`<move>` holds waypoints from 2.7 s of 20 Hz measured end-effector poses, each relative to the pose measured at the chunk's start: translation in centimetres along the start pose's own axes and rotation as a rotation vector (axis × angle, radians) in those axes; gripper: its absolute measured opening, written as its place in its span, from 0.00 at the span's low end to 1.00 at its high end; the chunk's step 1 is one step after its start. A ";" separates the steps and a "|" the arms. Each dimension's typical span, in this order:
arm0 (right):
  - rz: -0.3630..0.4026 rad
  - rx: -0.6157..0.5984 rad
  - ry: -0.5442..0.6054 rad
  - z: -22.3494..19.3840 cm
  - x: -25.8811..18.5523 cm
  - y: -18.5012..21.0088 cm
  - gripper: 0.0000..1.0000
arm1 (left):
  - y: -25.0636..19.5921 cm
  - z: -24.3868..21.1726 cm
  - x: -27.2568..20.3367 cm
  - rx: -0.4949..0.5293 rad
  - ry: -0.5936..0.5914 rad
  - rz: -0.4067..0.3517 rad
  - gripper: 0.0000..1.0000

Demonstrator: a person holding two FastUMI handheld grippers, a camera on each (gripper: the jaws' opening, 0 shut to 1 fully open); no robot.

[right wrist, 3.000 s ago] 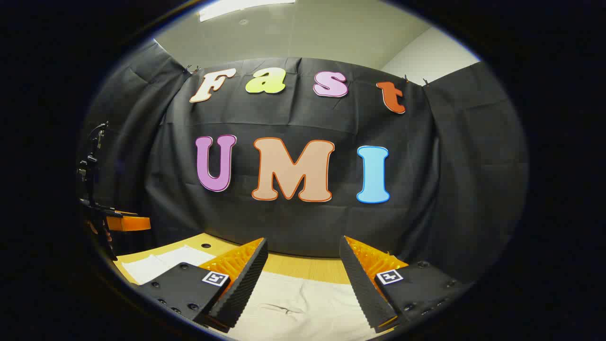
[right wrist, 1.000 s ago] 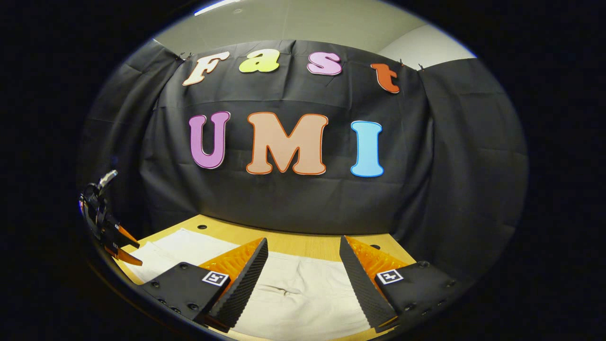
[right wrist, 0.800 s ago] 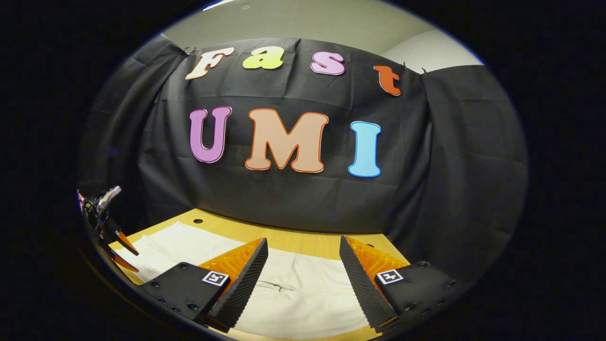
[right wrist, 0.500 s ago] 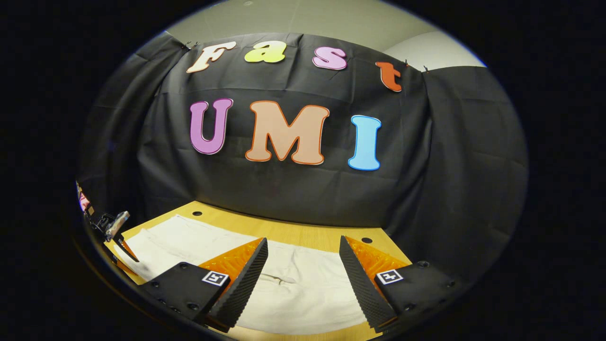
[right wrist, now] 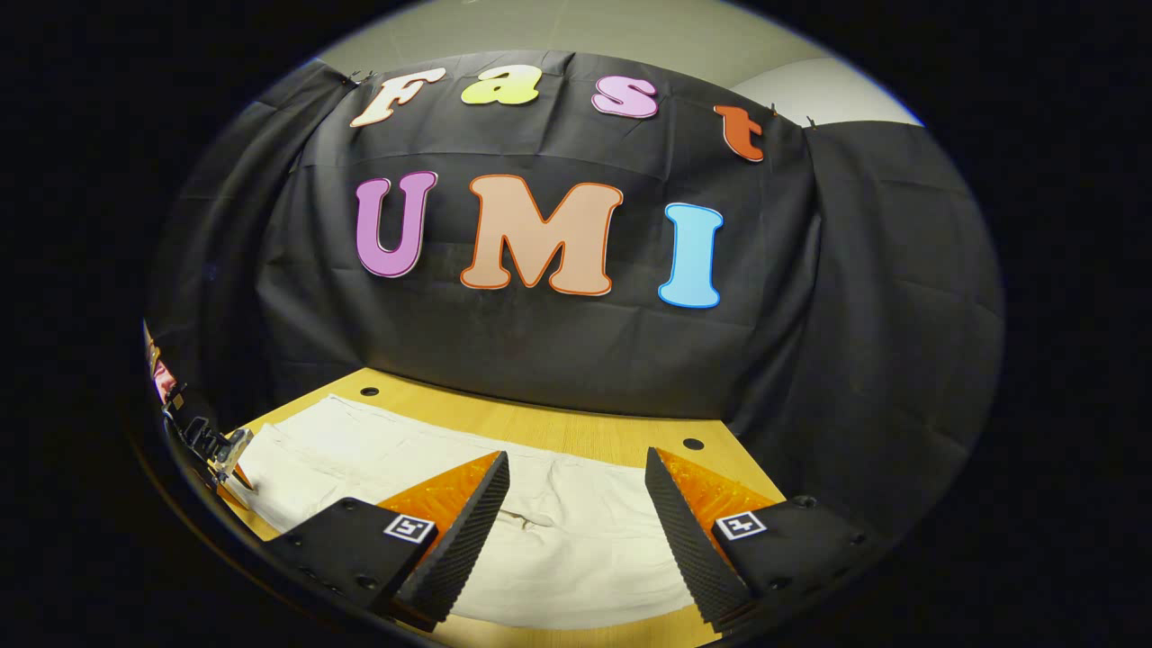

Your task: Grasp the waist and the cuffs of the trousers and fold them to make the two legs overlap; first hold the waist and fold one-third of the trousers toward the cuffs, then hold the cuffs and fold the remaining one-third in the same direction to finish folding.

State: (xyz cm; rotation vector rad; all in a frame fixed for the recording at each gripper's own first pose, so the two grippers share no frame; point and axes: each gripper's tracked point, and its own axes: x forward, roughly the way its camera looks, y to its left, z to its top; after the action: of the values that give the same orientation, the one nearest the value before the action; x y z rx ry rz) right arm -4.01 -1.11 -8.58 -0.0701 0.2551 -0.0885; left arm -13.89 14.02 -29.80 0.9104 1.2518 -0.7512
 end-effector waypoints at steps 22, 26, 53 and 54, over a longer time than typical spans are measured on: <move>0.220 -0.064 0.112 -3.7 2.4 0.5 0.98 | 0.0 -1.1 1.2 0.052 0.170 0.010 0.50; 0.311 -0.120 0.168 -6.1 2.8 1.0 0.97 | 1.1 -0.8 1.1 0.063 0.175 0.034 0.17; 0.888 -0.780 0.898 -31.0 -0.7 -5.5 0.95 | 1.4 -0.7 1.4 0.029 0.328 -0.023 0.02; 0.886 -0.777 0.905 -31.0 -0.8 -5.5 0.88 | 1.5 -0.6 1.4 0.028 0.327 -0.023 0.02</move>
State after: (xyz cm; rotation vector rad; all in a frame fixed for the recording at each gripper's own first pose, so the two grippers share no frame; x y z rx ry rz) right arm -13.09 -8.30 -37.88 -0.6876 1.1919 0.8913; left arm -12.65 15.28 -31.01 1.0732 1.5428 -0.6560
